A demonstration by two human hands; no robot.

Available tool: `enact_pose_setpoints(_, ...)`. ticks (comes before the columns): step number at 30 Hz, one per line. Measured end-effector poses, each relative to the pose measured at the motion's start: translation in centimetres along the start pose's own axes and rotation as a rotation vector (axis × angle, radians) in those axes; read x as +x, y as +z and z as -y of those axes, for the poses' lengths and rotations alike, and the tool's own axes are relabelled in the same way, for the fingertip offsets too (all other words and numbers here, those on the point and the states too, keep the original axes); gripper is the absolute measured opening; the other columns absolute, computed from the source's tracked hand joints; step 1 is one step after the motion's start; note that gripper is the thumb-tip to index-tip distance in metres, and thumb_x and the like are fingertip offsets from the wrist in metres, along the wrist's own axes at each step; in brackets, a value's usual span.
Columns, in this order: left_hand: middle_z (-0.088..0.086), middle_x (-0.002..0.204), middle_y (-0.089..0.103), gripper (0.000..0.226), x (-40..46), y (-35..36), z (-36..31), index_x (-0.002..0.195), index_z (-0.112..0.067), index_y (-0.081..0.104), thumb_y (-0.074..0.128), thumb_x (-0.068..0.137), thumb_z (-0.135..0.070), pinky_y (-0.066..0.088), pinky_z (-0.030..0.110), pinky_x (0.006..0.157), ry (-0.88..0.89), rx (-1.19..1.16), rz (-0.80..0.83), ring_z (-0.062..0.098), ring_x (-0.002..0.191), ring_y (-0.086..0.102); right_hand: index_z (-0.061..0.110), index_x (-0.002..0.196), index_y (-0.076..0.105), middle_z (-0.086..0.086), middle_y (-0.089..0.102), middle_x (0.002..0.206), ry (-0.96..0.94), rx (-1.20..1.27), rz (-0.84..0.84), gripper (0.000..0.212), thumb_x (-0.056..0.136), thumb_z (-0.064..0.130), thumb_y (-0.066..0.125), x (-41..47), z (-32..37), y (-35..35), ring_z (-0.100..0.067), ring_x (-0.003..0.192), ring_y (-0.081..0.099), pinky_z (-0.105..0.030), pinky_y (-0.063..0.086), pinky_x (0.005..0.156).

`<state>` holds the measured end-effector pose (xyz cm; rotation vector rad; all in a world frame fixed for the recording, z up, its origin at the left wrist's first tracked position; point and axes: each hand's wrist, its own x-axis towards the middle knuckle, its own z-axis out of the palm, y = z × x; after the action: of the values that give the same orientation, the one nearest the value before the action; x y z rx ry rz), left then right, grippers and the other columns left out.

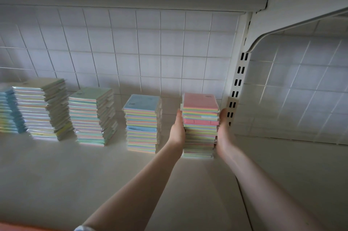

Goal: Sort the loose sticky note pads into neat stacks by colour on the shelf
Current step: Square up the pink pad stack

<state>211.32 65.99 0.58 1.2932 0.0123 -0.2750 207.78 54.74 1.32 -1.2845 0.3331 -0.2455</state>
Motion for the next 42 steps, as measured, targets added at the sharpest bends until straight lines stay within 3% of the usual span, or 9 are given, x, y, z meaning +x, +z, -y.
enact_pose_setpoints(5,-0.002,0.091,0.068,0.042,0.4,-0.1,-0.1,0.085,-0.025,0.066,0.034,0.098,-0.049,0.048,0.035,0.092,0.011,0.023,0.029,0.021,0.095,0.062,0.019,0.073,0.068,0.0,0.07,0.067,0.015,-0.005,-0.021,0.073,0.091,0.067,0.016,0.9,-0.5,0.0,-0.012,0.058,0.066,-0.021,0.052,0.057)
enact_pose_setpoints(10,-0.009,0.072,0.071,0.05,0.3,-0.1,-0.4,0.078,-0.028,0.068,0.03,0.098,-0.053,0.052,0.028,0.074,0.026,-0.03,0.067,0.009,0.076,0.065,0.018,0.049,0.048,0.008,0.04,0.03,-0.004,0.173,-0.126,0.068,0.099,0.052,0.017,0.5,0.0,-0.2,-0.003,0.023,0.036,-0.01,0.024,0.028)
enact_pose_setpoints(19,-0.004,0.097,0.071,0.041,0.0,0.0,-0.4,0.109,-0.024,0.066,0.039,0.096,-0.051,0.05,0.037,0.092,0.035,0.015,0.059,0.019,0.101,0.065,0.021,0.051,0.036,0.01,0.029,0.037,0.053,0.038,-0.203,0.055,0.091,0.059,0.042,1.4,-0.7,0.1,-0.007,0.028,0.023,-0.013,0.018,0.032)
enact_pose_setpoints(27,-0.005,0.082,0.072,0.038,-0.3,-0.1,-0.6,0.087,-0.023,0.07,0.044,0.095,-0.05,0.053,0.031,0.075,0.008,0.002,0.094,0.016,0.083,0.067,0.02,0.054,0.037,0.01,0.033,0.031,0.056,-0.005,-0.142,0.054,0.097,0.054,0.038,0.5,-0.1,0.3,-0.005,0.022,0.027,-0.01,0.02,0.03)
enact_pose_setpoints(30,-0.005,0.078,0.074,0.045,-0.4,-0.2,-0.9,0.101,-0.02,0.072,0.04,0.096,-0.052,0.053,0.029,0.072,0.011,-0.05,0.117,0.018,0.09,0.069,0.021,0.047,0.034,0.01,0.026,0.032,0.066,0.097,-0.115,0.063,0.095,0.061,0.027,0.4,0.1,0.1,-0.006,0.023,0.023,-0.009,0.016,0.032)
enact_pose_setpoints(33,0.015,0.118,0.064,0.059,-0.1,-0.1,-1.8,0.137,-0.004,0.047,0.03,0.1,-0.047,0.04,0.041,0.102,0.048,-0.126,0.046,0.032,0.127,0.043,0.022,0.048,0.036,0.011,0.027,0.033,0.008,0.234,-0.065,0.065,0.095,0.062,0.016,0.5,1.4,0.0,-0.006,0.025,0.024,-0.009,0.016,0.032)
enact_pose_setpoints(36,0.005,0.148,0.04,0.057,0.5,0.3,-2.7,0.146,-0.019,0.035,0.023,0.1,-0.051,0.024,0.038,0.116,0.117,-0.145,0.068,0.026,0.136,0.038,0.019,0.058,0.038,0.006,0.038,0.041,-0.025,0.196,-0.054,0.063,0.092,0.067,0.015,0.7,2.7,0.3,-0.01,0.032,0.034,-0.011,0.022,0.035)
enact_pose_setpoints(40,-0.004,0.104,0.071,0.046,0.8,0.8,-3.1,0.109,-0.028,0.067,0.031,0.098,-0.054,0.051,0.032,0.086,0.102,-0.11,0.128,0.012,0.095,0.067,0.019,0.042,0.046,0.006,0.044,0.035,0.012,0.1,-0.075,0.073,0.092,0.067,0.023,0.8,3.3,0.8,-0.009,0.027,0.043,-0.009,0.028,0.031)
enact_pose_setpoints(42,-0.005,0.086,0.074,0.045,0.8,0.9,-3.0,0.088,-0.026,0.071,0.04,0.093,-0.058,0.053,0.03,0.077,0.085,-0.055,0.154,0.011,0.08,0.07,0.021,0.056,0.05,0.008,0.049,0.036,0.005,0.056,-0.066,0.064,0.091,0.068,0.025,0.9,3.3,1.0,-0.008,0.029,0.048,-0.01,0.03,0.031)
